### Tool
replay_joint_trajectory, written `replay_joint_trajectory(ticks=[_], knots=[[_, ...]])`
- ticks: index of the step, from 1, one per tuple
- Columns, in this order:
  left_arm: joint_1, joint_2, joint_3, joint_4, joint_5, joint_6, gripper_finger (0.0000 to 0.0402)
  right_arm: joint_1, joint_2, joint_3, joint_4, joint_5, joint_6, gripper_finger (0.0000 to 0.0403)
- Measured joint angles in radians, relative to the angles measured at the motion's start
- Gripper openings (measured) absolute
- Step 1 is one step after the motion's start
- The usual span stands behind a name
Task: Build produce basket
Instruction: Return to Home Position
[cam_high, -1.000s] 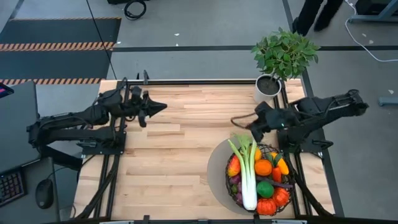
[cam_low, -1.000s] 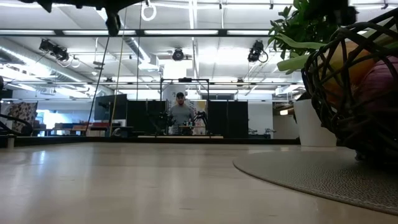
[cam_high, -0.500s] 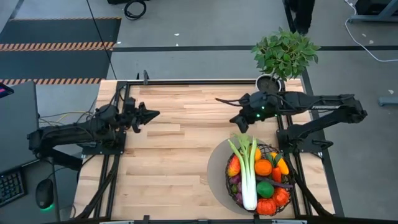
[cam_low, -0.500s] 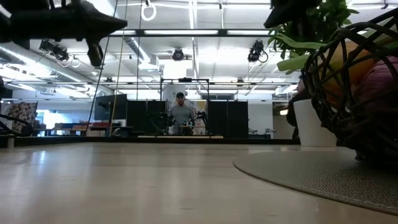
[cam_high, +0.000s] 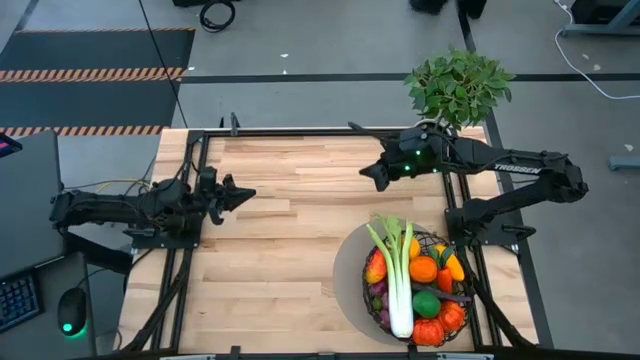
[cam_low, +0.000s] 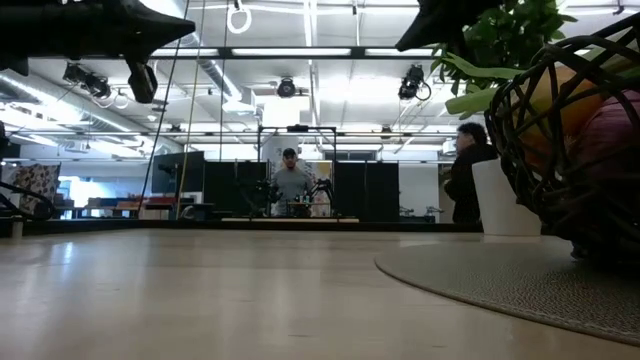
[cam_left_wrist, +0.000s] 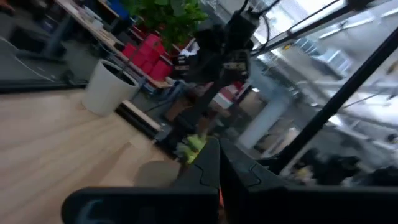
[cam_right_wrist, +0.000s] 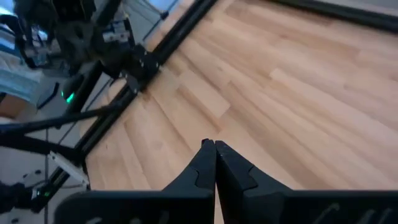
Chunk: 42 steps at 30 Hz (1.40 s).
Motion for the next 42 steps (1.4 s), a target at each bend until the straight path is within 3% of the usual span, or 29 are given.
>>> replay_joint_trajectory(ticks=[3, 7, 10, 15, 19, 25, 31, 37, 42], knots=[[-0.026, 0.000, 0.000, -0.034, -0.061, 0.115, 0.0001, -0.022, 0.001, 0.000, 0.015, 0.000, -0.024, 0.0007], [0.013, 0.000, -0.003, -0.073, -0.065, 0.201, 0.0001, -0.045, 0.008, 0.000, 0.017, -0.015, -0.025, 0.0007], [0.070, -0.005, -0.037, -0.032, -0.019, 0.183, 0.0001, -0.050, 0.011, 0.000, 0.018, -0.043, -0.020, 0.0007], [0.161, -0.015, -0.178, 0.201, 0.101, 0.057, 0.0001, -0.045, 0.011, 0.000, 0.018, -0.076, -0.013, 0.0007], [0.186, -0.018, -0.174, 0.135, 0.112, 0.033, 0.0001, -0.044, 0.011, 0.000, 0.018, -0.134, 0.030, 0.0007], [0.107, -0.019, -0.180, 0.114, 0.125, 0.010, 0.0001, -0.044, 0.010, 0.000, 0.017, -0.170, 0.036, 0.0007], [0.029, -0.017, -0.180, -0.080, 0.101, 0.213, 0.0003, -0.047, 0.010, 0.000, 0.017, -0.139, 0.014, 0.0007], [0.005, -0.018, -0.180, -0.072, 0.101, 0.383, 0.0014, -0.047, 0.010, 0.000, 0.018, -0.096, 0.008, 0.0007], [0.008, -0.018, -0.180, -0.061, 0.092, 0.398, 0.0008, -0.048, 0.009, 0.000, 0.017, -0.073, 0.008, 0.0007]])
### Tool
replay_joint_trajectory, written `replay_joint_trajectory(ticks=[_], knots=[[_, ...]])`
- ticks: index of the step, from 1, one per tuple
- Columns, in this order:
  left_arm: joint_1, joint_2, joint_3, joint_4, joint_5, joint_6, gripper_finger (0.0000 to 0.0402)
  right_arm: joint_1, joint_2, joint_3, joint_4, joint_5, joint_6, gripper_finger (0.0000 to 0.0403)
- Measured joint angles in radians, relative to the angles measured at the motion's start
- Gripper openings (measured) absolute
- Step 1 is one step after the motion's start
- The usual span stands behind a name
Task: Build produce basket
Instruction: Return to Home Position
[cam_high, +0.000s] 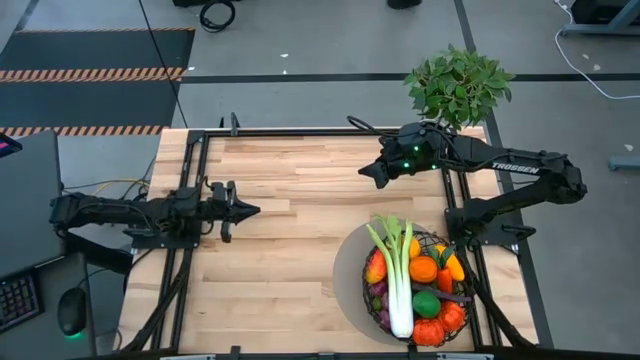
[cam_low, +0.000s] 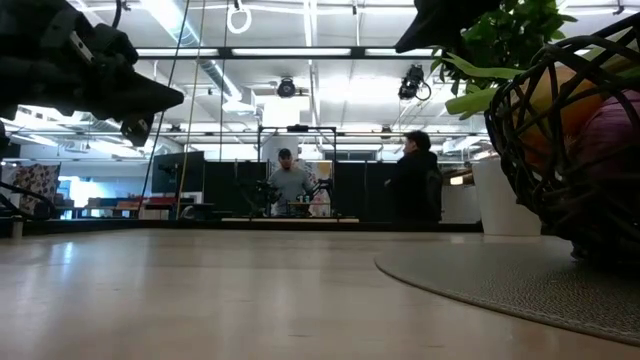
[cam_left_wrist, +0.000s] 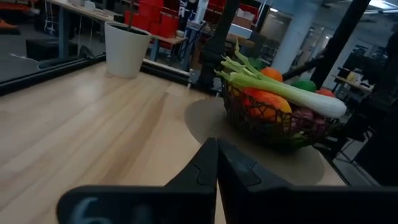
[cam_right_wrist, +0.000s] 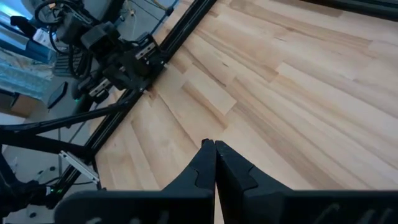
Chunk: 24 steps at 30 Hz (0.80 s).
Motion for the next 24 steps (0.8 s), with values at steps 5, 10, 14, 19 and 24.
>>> replay_joint_trajectory(ticks=[5, 10, 14, 19, 24], knots=[[0.000, 0.000, 0.000, 0.002, -0.002, -0.001, 0.0009, 0.001, 0.000, 0.000, 0.001, 0.001, 0.000, 0.0008], [0.000, 0.000, 0.000, 0.024, -0.003, 0.056, 0.0018, 0.004, 0.003, 0.000, 0.038, 0.029, -0.044, 0.0008], [0.000, 0.000, 0.000, 0.026, -0.003, 0.088, 0.0014, 0.004, 0.003, 0.000, 0.088, 0.082, -0.060, 0.0008], [0.000, 0.000, 0.000, 0.026, -0.003, 0.075, 0.0011, 0.004, 0.003, 0.000, 0.096, 0.097, -0.115, 0.0008], [0.000, 0.000, 0.000, 0.025, -0.003, 0.075, 0.0022, 0.004, 0.002, -0.057, 0.184, 0.153, -0.157, 0.0008]])
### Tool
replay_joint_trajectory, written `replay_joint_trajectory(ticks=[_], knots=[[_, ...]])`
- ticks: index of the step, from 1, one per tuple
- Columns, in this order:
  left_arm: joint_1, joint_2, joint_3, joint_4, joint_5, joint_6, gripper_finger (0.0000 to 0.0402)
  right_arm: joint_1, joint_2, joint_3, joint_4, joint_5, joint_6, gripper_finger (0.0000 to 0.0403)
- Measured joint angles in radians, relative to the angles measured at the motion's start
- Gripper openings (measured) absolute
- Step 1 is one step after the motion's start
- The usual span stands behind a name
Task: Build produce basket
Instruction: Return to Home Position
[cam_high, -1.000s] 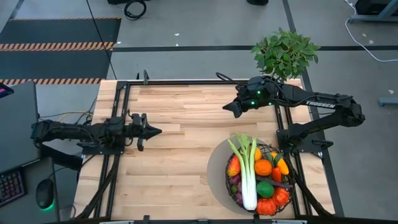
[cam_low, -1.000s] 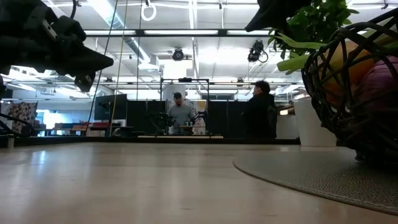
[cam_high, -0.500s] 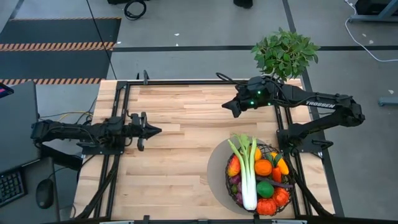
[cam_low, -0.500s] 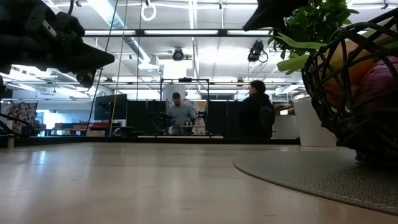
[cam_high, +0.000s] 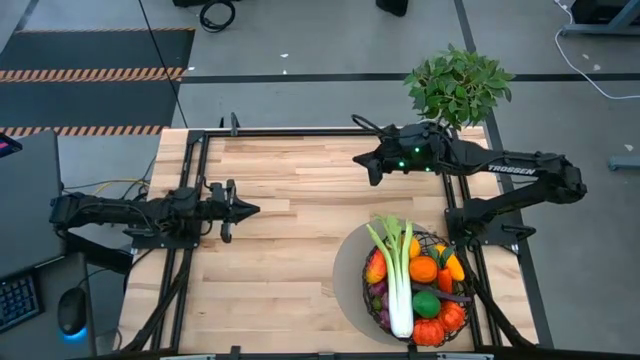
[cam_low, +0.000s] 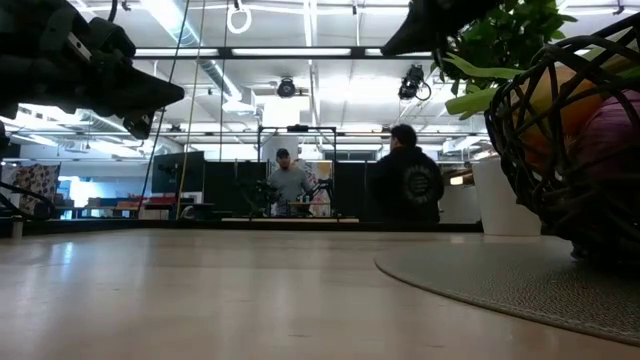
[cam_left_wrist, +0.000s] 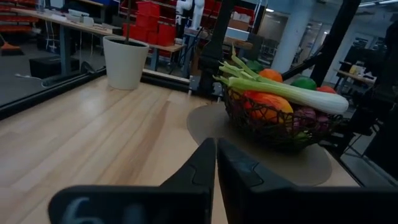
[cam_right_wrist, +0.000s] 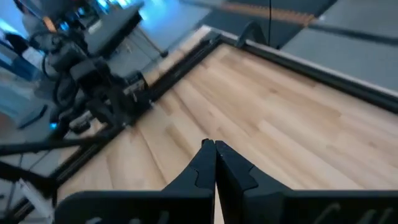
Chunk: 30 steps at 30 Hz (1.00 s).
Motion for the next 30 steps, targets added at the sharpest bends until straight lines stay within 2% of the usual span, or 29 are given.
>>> replay_joint_trajectory(ticks=[3, 10, 13, 23, 30], knots=[[0.000, 0.000, 0.000, 0.000, 0.000, 0.000, 0.0026, -0.009, 0.000, -0.082, 0.179, -0.003, -0.004, 0.0008], [0.000, 0.000, 0.000, 0.000, 0.000, -0.001, 0.0019, -0.047, -0.008, -0.318, 0.778, -0.024, -0.001, 0.0008], [0.000, 0.000, 0.000, 0.000, 0.000, 0.000, 0.0017, -0.085, -0.036, -0.395, 0.927, -0.029, 0.004, 0.0008], [0.000, 0.000, 0.000, -0.001, 0.000, 0.000, 0.0028, -0.226, -0.244, -0.537, 0.930, -0.250, 0.004, 0.0008], [0.000, 0.000, 0.000, -0.001, 0.000, 0.000, 0.0018, -0.274, -0.415, -0.584, 0.748, -0.321, 0.022, 0.0007]])
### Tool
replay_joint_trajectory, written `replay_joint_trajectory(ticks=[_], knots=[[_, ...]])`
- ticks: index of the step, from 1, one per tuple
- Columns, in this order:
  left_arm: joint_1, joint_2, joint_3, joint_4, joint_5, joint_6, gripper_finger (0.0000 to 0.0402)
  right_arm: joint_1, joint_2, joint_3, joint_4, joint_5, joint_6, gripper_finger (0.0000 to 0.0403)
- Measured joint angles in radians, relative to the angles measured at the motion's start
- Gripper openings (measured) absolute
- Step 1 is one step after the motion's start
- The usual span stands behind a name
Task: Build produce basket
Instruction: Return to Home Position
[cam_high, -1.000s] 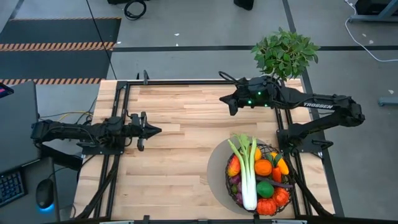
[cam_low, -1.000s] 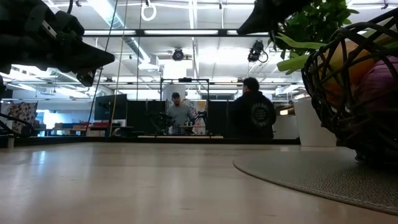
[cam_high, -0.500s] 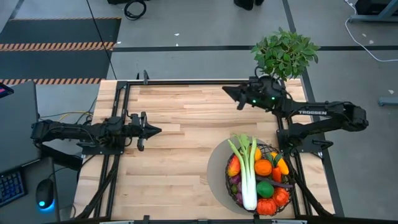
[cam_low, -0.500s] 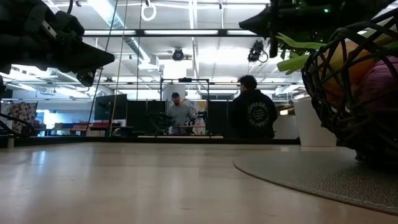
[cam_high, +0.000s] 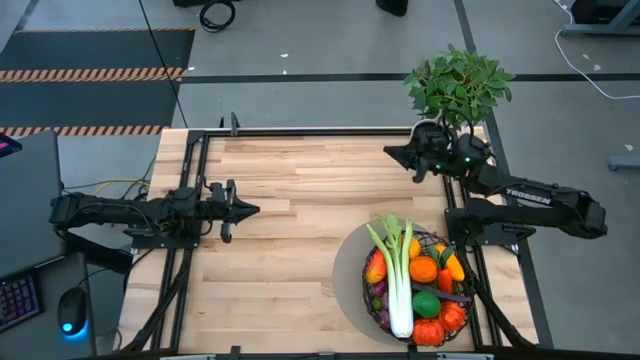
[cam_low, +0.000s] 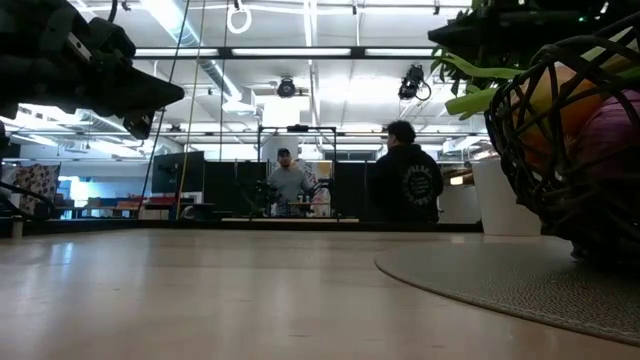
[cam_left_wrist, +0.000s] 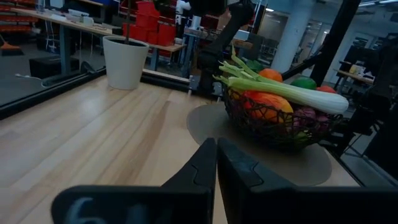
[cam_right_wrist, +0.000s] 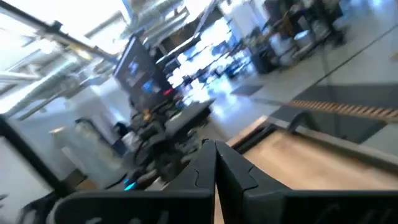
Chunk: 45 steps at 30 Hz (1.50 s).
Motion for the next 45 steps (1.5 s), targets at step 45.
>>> replay_joint_trajectory(ticks=[45], knots=[[0.000, 0.000, 0.000, 0.000, 0.000, -0.001, 0.0031, 0.407, -0.594, -0.330, -0.379, 0.352, 0.073, 0.0007]])
